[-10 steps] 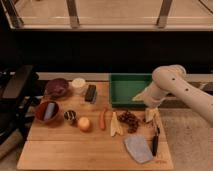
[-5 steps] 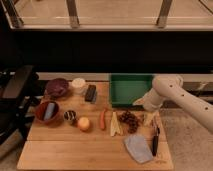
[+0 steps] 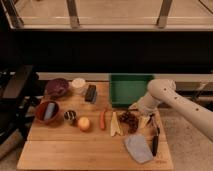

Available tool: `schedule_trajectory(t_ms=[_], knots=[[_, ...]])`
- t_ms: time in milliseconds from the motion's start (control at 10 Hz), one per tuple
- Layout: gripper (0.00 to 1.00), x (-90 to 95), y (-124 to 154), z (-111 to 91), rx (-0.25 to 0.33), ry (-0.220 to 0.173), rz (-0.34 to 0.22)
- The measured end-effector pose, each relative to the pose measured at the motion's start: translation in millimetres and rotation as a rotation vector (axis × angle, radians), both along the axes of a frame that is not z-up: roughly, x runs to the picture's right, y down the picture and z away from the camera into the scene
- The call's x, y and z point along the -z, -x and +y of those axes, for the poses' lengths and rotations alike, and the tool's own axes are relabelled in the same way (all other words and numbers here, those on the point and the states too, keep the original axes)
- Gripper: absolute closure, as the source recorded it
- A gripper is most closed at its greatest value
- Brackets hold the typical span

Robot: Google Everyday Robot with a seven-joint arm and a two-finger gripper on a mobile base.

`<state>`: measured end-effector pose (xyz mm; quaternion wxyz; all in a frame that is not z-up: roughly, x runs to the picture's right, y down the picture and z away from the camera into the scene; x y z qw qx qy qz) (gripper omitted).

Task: Place grapes in paper cup

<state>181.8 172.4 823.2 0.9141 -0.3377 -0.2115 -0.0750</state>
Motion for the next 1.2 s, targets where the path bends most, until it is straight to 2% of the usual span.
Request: schedule_trajectory(t_ms=[400, 600, 800, 1200], knots=[[0.23, -18.0, 25.8, 16.7, -0.009, 0.065, -0.04], [0.25, -24.5, 29.8, 19.0, 0.001, 0.077, -0.048], [0.42, -33.0, 34.2, 16.0, 0.014, 0.076, -0.058], [0.83, -29.7, 35.7, 7.6, 0.015, 0.041, -0.082]])
